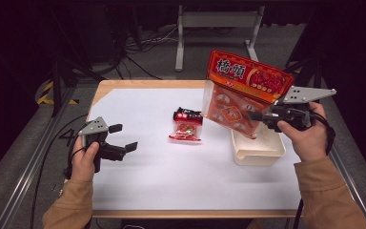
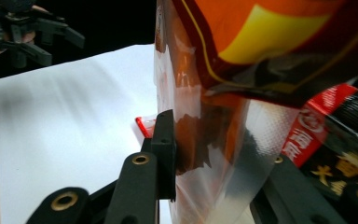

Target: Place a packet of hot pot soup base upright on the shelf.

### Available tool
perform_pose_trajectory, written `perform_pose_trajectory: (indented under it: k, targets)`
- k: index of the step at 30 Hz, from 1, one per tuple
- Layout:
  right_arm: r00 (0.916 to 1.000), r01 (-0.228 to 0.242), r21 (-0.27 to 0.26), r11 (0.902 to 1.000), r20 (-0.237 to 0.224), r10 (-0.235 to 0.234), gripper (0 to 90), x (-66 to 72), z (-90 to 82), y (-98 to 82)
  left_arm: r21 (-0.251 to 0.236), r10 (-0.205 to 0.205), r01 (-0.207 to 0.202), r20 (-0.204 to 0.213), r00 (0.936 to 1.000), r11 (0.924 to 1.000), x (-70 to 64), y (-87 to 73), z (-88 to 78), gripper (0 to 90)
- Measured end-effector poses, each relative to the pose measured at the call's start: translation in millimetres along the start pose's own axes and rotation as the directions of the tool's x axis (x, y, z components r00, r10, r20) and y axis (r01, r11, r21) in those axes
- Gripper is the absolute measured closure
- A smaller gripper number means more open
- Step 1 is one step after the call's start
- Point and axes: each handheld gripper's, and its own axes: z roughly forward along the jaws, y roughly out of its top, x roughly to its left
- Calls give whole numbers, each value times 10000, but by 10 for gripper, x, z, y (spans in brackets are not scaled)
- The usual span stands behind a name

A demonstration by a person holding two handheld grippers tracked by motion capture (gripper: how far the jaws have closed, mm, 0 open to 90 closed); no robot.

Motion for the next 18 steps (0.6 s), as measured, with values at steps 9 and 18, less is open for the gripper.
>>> perform_pose_trajectory:
  k: [9,18]
  targets:
    - [9976,-200,8,9998,658,199,707,-152,-152,-52,294,119,-114,-167,9998,9995,29,-123,-23,45]
    - [9933,-516,-14,9987,1033,515,708,-269,-226,-139,374,-312,317,-145,9994,9988,65,-166,-33,54]
